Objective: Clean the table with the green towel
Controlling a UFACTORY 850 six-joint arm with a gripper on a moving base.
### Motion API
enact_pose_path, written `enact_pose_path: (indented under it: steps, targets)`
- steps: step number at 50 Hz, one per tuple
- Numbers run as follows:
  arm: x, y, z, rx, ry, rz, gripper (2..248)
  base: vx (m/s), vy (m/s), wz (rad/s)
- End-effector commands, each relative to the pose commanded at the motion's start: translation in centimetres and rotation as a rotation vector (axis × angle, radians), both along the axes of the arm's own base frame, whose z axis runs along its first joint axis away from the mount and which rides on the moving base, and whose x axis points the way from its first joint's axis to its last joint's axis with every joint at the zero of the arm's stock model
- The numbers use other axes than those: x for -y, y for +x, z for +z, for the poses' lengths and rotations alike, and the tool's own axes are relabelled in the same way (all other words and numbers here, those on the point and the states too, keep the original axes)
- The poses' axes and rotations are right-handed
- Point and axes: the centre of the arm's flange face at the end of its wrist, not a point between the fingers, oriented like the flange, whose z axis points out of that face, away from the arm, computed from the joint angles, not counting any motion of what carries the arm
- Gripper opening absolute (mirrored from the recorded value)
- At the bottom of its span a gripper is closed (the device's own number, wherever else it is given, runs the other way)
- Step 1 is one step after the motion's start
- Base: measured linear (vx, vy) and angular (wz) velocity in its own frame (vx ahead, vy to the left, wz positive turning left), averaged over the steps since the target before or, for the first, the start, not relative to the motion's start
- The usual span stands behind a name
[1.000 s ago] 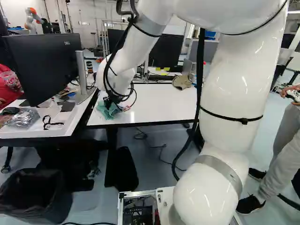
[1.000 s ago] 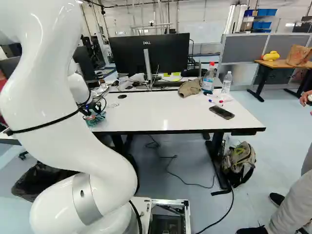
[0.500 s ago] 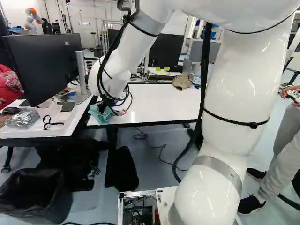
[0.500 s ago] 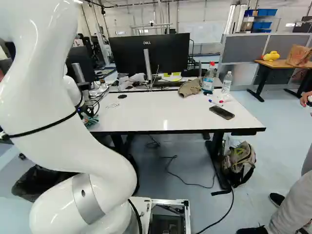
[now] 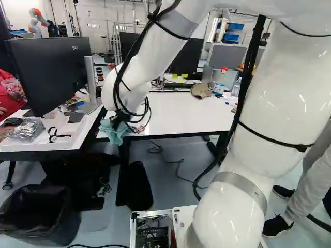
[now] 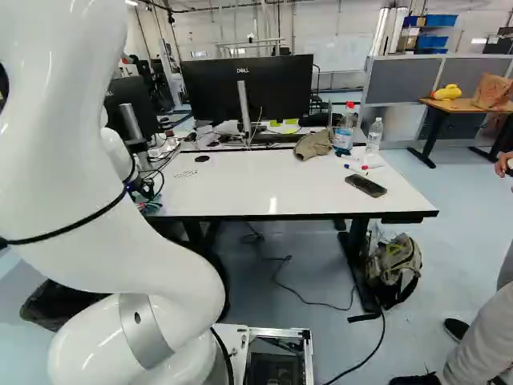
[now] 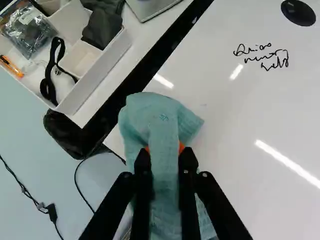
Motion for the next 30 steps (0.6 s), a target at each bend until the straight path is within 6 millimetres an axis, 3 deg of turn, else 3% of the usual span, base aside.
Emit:
enact_pose_path:
  steps: [15, 30]
  targets:
    - [1.6, 1.9, 0.0, 0.001, 0.001, -0.054, 59, 0.000, 0.002, 0.010]
    - [1.7, 4.7, 0.0, 0.005, 0.003, -0.091, 59, 0.000, 0.000, 0.000]
